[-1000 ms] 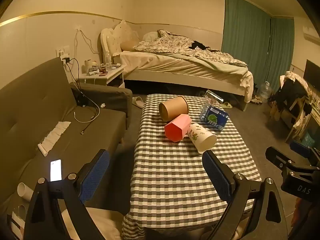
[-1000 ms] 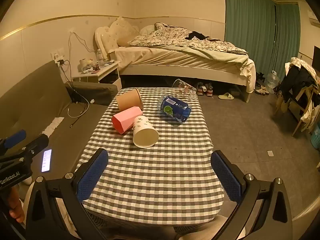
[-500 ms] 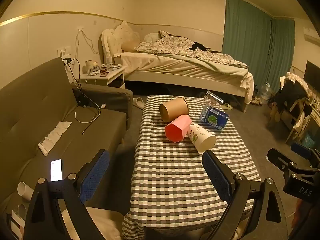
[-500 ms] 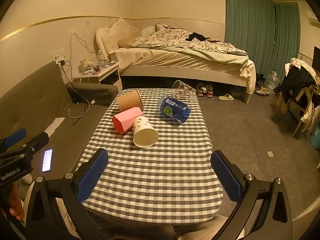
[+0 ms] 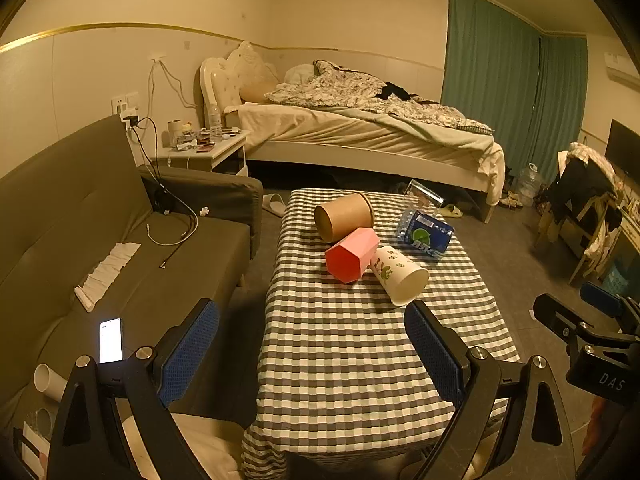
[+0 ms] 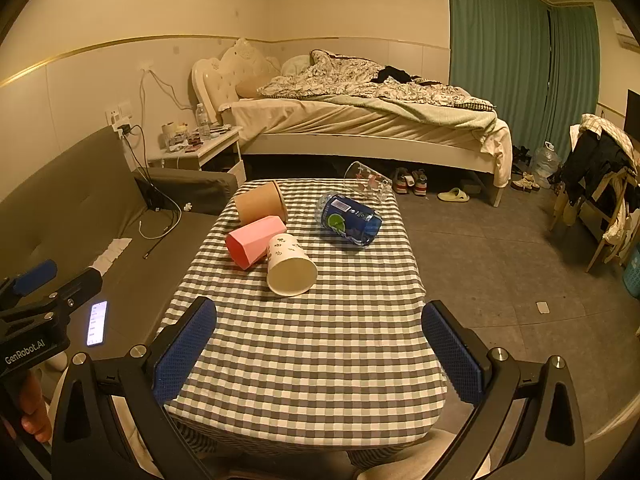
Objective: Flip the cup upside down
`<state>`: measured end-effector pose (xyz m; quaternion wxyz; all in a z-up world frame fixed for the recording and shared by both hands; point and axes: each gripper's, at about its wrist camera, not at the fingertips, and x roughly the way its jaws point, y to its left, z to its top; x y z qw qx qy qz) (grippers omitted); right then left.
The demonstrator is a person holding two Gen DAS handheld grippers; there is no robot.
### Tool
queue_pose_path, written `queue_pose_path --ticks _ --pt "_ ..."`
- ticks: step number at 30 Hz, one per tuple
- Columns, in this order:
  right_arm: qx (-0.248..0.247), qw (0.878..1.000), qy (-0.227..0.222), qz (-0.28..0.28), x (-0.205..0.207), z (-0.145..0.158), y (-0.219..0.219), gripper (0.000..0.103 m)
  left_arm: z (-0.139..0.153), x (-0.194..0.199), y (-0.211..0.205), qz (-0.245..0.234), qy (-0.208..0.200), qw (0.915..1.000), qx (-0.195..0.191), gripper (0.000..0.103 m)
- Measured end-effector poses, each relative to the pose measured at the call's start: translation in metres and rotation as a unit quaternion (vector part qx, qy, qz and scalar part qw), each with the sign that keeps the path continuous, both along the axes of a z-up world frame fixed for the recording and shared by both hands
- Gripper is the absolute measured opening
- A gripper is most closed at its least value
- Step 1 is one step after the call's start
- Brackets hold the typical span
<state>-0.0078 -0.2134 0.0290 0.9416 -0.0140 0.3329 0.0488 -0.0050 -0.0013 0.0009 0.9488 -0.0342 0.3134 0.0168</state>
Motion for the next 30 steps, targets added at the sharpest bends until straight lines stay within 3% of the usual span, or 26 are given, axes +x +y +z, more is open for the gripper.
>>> queue_pose_path --ticks 30 --pt "0.008 1.000 0.003 0.014 0.0053 -0.0066 -0.0002 0.103 -0.0036 -0.0021 -0.0050 -0.001 0.003 1.0000 0.000 0.097"
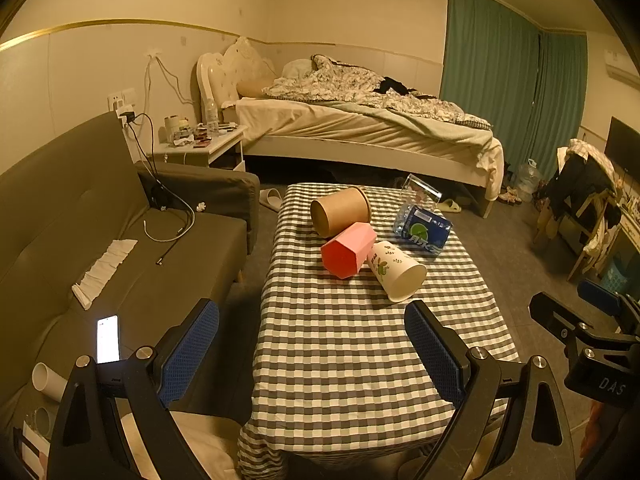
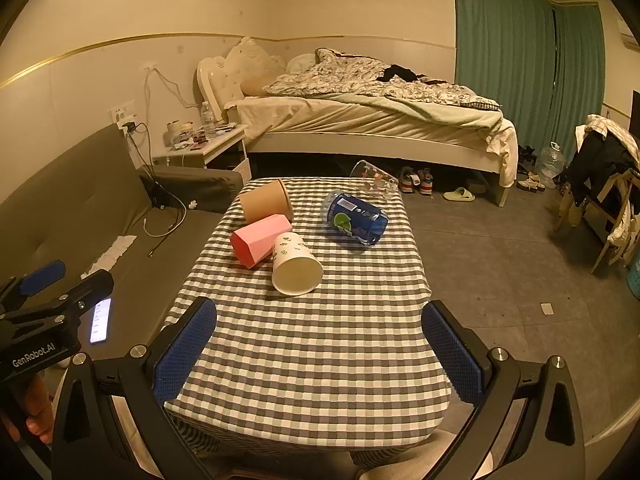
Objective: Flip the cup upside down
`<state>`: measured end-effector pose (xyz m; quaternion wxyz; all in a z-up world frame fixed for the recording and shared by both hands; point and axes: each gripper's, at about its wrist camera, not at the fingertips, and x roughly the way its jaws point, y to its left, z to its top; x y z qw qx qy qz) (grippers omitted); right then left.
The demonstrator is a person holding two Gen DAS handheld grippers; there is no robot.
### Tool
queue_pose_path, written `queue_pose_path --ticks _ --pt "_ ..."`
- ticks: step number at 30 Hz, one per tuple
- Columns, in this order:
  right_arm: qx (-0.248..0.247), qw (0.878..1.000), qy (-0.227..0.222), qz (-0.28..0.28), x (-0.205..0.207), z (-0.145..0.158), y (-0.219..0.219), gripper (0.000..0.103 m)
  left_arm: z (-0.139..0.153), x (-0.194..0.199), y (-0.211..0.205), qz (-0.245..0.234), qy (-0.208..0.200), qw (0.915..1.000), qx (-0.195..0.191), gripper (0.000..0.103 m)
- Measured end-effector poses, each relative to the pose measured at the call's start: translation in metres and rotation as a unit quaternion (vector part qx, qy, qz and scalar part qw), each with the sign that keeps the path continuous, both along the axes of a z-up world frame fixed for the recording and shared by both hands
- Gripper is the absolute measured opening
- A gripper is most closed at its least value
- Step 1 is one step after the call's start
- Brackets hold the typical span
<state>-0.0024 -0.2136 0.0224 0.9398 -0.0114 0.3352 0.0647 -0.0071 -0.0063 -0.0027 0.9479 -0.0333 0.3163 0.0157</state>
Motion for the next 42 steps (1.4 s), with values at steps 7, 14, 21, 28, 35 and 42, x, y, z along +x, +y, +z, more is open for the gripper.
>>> queue_pose_path --ticks 7,14,21,28,35,42 --pt "0.001 1.000 0.000 0.001 0.001 -0.001 0.000 0.103 0.000 0.000 -0.001 -0.001 0.001 1.0000 0.000 0.097" --pt "0.001 1.000 0.000 0.002 0.002 -0.003 0.001 0.103 0.000 0.002 0.000 0.000 0.002 1.0000 0.000 0.097" --pt "0.001 1.000 0.001 0.003 0.003 -0.004 0.002 0.103 0.000 0.002 0.000 0.000 0.002 1.0000 -0.001 0.097" --pt "0.003 1.000 0.008 0.005 0.008 -0.009 0.002 0.103 -0.004 0.002 -0.003 0.002 0.007 1.0000 -0.002 0.097" --pt "0.002 1.000 0.021 0.009 0.026 -0.020 0.005 0.103 -0.022 0.029 0.000 0.007 0.031 0.9995 -0.003 0.097" --pt "-0.008 0.999 0.048 0.021 0.074 -0.045 0.015 0.103 -0.043 0.069 0.014 0.029 0.064 0.9976 -0.002 0.097"
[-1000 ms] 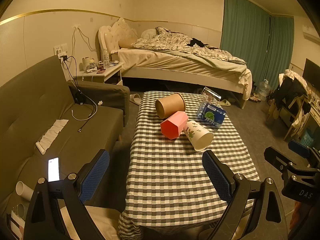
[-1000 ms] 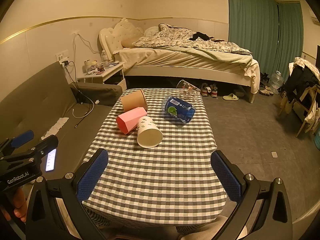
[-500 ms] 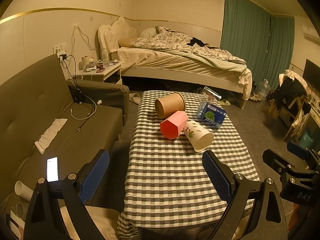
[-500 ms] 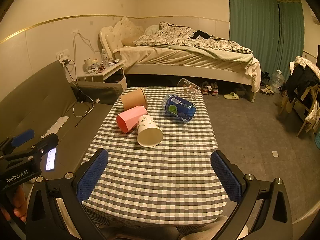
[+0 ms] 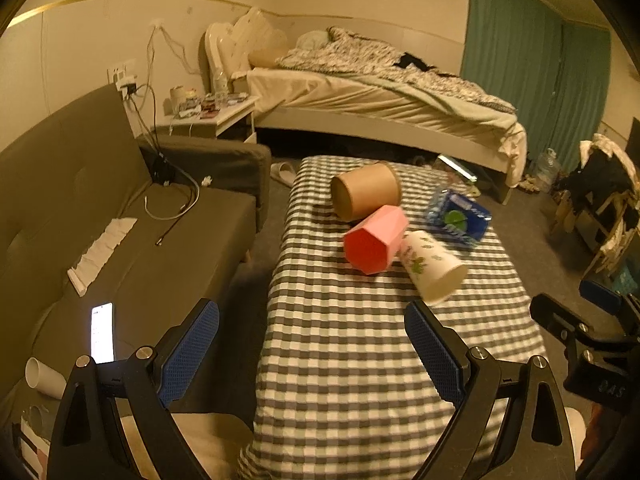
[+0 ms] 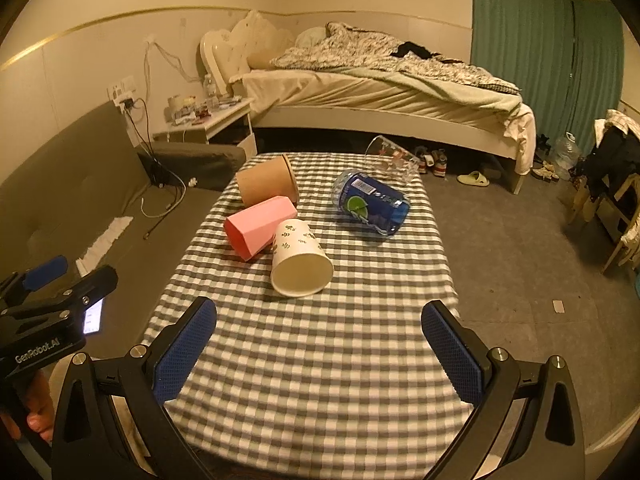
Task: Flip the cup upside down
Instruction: 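Reach the right gripper to the white leaf-print cup and grasp its rim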
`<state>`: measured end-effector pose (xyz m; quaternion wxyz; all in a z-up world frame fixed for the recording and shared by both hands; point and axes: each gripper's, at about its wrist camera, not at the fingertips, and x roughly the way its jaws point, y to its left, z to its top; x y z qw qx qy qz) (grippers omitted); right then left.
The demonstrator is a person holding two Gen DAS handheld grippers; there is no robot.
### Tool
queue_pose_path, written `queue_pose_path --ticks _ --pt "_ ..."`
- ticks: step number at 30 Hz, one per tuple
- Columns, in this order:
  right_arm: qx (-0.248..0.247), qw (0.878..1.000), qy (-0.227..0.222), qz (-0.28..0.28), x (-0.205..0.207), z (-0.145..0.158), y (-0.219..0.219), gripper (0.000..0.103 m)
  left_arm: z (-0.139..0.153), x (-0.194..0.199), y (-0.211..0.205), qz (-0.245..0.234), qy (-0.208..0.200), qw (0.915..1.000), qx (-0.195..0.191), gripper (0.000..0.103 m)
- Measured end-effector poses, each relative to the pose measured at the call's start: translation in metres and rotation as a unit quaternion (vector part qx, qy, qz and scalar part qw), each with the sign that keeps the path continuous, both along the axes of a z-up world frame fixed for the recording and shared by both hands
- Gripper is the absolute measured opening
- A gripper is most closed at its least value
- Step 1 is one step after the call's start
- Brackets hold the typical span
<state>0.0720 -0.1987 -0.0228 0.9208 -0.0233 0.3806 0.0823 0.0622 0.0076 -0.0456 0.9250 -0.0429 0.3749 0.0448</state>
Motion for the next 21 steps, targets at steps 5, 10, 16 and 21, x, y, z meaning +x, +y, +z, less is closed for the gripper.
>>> queue_pose_path --ticks 5,10,16,21 --pt "-0.006 0.999 0.028 0.015 0.054 -0.029 0.012 0.103 -0.023 0.029 0.012 0.014 0.029 0.9995 0.002 0.097" --pt "-0.008 0.997 0.075 0.033 0.106 -0.074 0.028 0.103 -0.046 0.051 0.021 0.024 0.062 0.9978 0.000 0.097" --pt "-0.020 0.993 0.115 0.034 0.145 -0.114 0.036 0.099 -0.068 0.073 0.024 0.026 0.087 0.9958 0.001 0.097" --pt "-0.024 0.989 0.142 0.043 0.149 -0.128 0.037 0.073 -0.071 0.076 0.021 0.021 0.092 0.9955 -0.004 0.097"
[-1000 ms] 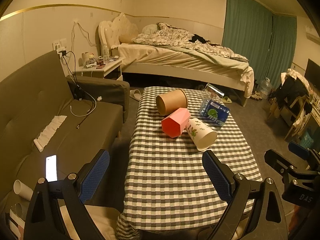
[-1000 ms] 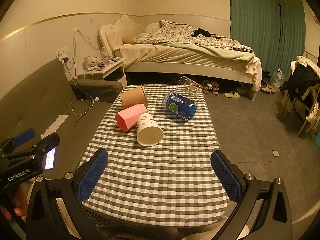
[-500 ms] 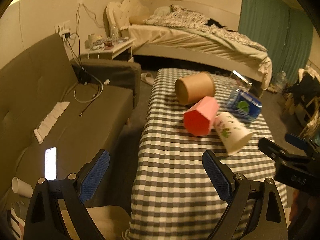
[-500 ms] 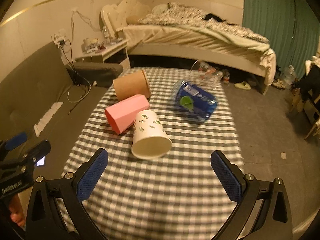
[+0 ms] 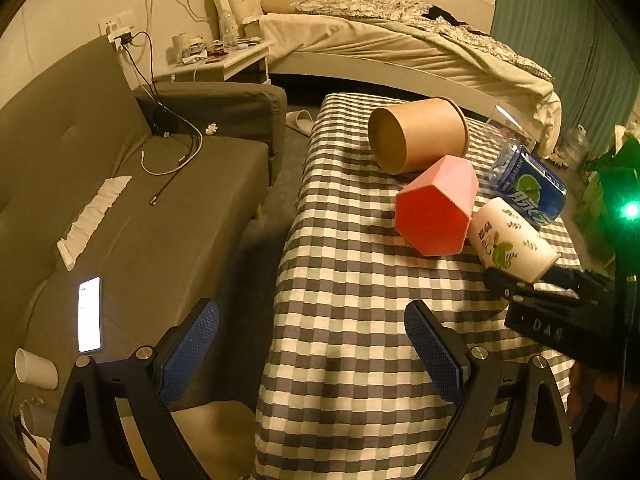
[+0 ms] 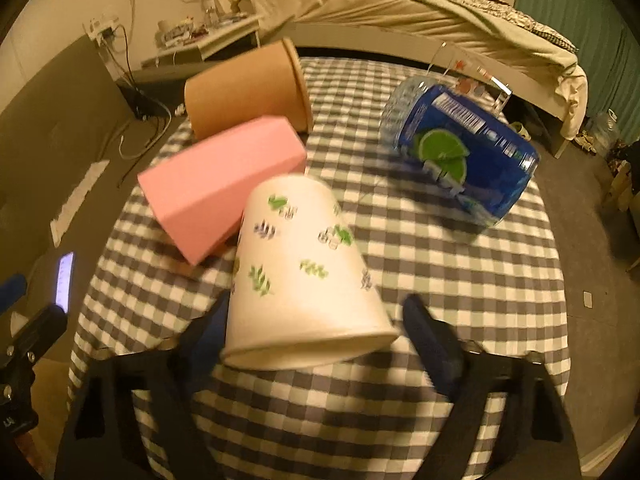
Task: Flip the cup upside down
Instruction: 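Reach the right gripper to the white leaf-print cup and grasp its rim, then lift the cup with the right gripper toward the left gripper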
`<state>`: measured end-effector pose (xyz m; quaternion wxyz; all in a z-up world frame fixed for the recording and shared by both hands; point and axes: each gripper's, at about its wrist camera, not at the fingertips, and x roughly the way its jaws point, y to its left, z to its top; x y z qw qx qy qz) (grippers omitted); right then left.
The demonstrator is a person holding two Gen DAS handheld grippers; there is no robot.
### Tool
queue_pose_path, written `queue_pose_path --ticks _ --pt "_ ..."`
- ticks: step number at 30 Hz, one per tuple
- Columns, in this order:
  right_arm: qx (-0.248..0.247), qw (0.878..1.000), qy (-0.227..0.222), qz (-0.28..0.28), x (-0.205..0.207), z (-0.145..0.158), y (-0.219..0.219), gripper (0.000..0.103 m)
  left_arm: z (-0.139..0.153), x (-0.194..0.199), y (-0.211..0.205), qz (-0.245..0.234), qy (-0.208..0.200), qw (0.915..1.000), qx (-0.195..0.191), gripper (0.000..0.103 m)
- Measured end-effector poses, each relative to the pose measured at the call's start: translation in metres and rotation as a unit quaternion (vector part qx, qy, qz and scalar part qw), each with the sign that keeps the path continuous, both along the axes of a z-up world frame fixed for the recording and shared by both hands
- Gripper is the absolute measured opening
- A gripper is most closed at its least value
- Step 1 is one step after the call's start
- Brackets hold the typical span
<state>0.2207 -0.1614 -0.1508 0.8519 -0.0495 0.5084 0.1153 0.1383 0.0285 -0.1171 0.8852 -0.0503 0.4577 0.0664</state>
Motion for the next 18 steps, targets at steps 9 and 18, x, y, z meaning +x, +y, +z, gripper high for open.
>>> queue_pose_path --ticks 9,18 --pt "-0.009 1.000 0.014 -0.023 -0.053 0.014 -0.009 0.072 0.010 -0.021 -0.006 -0.009 -0.015 0.9998 -0.007 0.097" --pt "-0.027 0.998 0.047 -0.023 -0.126 0.008 -0.008 0.072 0.017 -0.050 -0.004 -0.018 -0.022 0.9995 -0.013 0.097"
